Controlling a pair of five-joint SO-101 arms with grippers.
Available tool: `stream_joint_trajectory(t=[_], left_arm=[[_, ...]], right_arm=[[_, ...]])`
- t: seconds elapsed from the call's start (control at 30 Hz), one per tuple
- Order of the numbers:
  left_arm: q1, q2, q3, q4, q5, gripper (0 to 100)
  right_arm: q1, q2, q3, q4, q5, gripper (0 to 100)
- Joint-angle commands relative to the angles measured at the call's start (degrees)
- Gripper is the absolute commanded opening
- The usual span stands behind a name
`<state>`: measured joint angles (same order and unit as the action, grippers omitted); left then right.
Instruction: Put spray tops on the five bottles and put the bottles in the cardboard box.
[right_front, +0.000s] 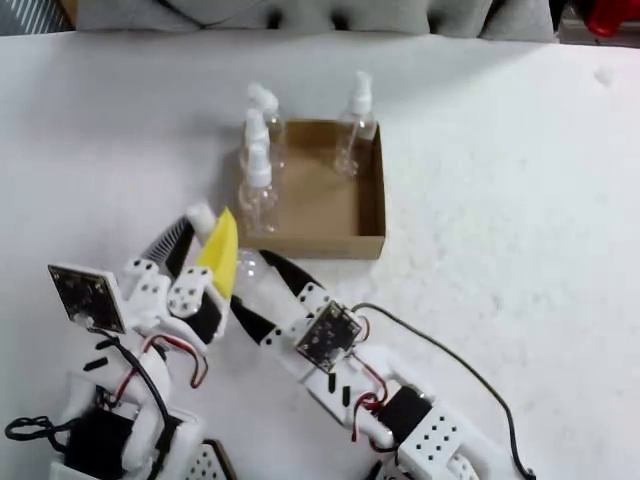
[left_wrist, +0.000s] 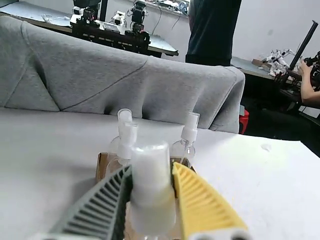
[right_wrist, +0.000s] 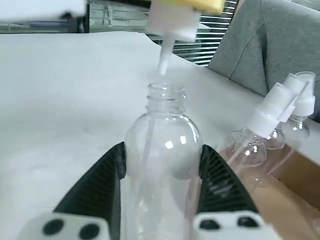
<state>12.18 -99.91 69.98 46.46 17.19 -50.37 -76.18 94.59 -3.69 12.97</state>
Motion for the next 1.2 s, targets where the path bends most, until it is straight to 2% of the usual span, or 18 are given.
stream_joint_trajectory(t=[0.0, 0.13, 0.57, 0.67, 0.77, 1.0, 1.07, 1.17], left_arm=[[0.92, -0.57, -0.53, 0.35, -0.26, 13], [0.92, -0.57, -0.79, 2.37, -0.09, 24], [0.48, -0.66, -3.16, 3.69, 0.53, 24], [0.48, -0.66, -8.35, 9.05, 3.78, 24], [0.48, -0.66, -12.31, 12.92, 3.96, 24], [0.48, -0.66, -8.97, 10.9, 3.87, 24], [0.84, -0.66, -7.38, 9.49, 3.87, 21], [0.92, -0.66, -6.51, 7.82, 3.87, 9]], right_arm=[[0.57, -0.13, -3.87, -1.71, 0.62, 1.6], [0.57, -0.13, -3.87, -1.71, 0.7, 1.6], [1.1, -0.13, -4.48, -1.45, 0.79, 1.6], [4.88, -0.13, -5.8, -1.36, 0.44, 1.6], [9.1, -0.13, -7.3, -1.36, 0.35, 1.6], [13.67, -0.13, -10.55, 0.84, 0.18, 1.6], [15.69, -0.04, -13.54, 5.23, -2.55, 1.6], [20.26, 0.04, -19.43, 13.23, -8.35, 1.6]])
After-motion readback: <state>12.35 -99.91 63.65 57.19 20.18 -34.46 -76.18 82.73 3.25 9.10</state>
